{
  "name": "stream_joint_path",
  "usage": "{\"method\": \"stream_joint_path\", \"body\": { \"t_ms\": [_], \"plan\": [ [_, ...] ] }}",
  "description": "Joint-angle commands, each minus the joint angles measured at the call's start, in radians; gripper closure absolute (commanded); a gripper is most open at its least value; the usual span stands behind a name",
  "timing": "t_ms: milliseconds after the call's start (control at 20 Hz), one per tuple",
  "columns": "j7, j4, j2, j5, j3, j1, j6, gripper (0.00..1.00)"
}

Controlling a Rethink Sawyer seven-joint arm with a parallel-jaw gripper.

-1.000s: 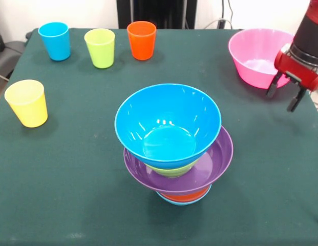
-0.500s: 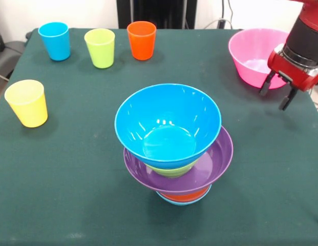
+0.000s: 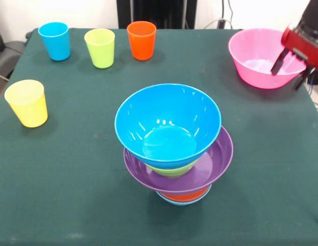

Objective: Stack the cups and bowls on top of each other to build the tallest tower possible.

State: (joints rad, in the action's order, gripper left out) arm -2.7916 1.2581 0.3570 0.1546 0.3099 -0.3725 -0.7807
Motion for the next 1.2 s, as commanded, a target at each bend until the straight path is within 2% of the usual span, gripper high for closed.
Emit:
{"method": "stream_joint_path", "body": {
  "t_ms": [50, 300, 650, 1000, 1200],
  "plan": [
    [-0.065, 0.043, 0.088, 0.018, -0.058, -0.002, -0.14, 0.0],
    [-0.051, 0.108, 0.156, 0.015, -0.066, 0.0, -0.155, 0.0],
    [-0.049, 0.291, 0.199, 0.021, -0.095, 0.008, 0.026, 0.0],
    [-0.034, 0.388, 0.203, 0.0, -0.102, 0.024, 0.154, 0.0],
    [-0.042, 0.413, 0.189, 0.002, -0.107, 0.025, 0.205, 0.0]
  ]
}}
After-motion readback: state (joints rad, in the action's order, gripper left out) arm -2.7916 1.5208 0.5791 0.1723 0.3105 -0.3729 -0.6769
